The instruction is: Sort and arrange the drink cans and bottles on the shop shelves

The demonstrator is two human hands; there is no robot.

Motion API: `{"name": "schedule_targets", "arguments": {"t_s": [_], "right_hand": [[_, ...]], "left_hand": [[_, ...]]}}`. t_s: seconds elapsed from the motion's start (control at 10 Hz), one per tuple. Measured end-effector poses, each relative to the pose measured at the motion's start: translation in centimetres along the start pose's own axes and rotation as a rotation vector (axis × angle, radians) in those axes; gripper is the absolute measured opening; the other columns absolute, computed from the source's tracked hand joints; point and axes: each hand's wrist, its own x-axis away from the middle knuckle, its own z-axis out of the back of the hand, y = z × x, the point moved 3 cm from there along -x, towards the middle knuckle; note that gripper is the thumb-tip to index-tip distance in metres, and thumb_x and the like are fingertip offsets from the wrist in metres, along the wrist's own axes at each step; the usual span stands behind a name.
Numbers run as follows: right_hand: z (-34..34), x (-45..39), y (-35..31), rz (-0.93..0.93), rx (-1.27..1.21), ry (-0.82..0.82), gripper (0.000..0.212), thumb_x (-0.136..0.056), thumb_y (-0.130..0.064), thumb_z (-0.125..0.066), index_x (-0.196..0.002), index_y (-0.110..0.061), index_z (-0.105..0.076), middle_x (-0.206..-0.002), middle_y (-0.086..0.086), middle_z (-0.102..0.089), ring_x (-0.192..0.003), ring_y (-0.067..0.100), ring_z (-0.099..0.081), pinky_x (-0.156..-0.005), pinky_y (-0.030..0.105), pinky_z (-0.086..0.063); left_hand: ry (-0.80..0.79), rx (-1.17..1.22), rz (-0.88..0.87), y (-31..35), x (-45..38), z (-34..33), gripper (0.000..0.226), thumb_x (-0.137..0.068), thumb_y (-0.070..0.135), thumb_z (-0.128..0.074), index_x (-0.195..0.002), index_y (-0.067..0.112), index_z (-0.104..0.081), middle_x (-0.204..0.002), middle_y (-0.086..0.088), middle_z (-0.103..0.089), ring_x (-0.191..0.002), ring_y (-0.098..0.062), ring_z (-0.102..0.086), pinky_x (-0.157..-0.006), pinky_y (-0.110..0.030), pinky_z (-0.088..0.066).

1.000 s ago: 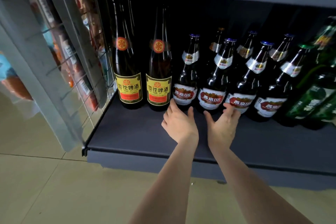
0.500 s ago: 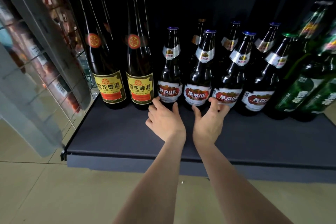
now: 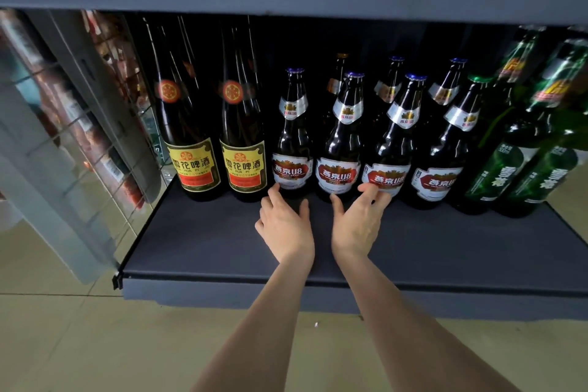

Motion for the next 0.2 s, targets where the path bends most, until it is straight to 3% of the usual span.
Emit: {"name": "schedule_targets", "arguments": {"t_s": [0.2], "right_hand": [[4.3, -0.6, 0.8, 0.162, 0.077, -0.403, 0.049, -0.084, -0.026, -0.069, -0.121, -0.007, -0.044, -0.125, 0.010, -0.039, -0.116, 0.025, -0.041, -0.093, 0.030, -0.037]], "left_hand": [[-0.240, 0.006, -0.179, -0.2, 1.5, 1.8, 0.060, -0.089, 0.014, -0.053, -0.143, 0.021, -0.028, -0.125, -0.007, -0.046, -0.119, -0.023, -0.046, -0.097, -0.036, -0.039]]}}
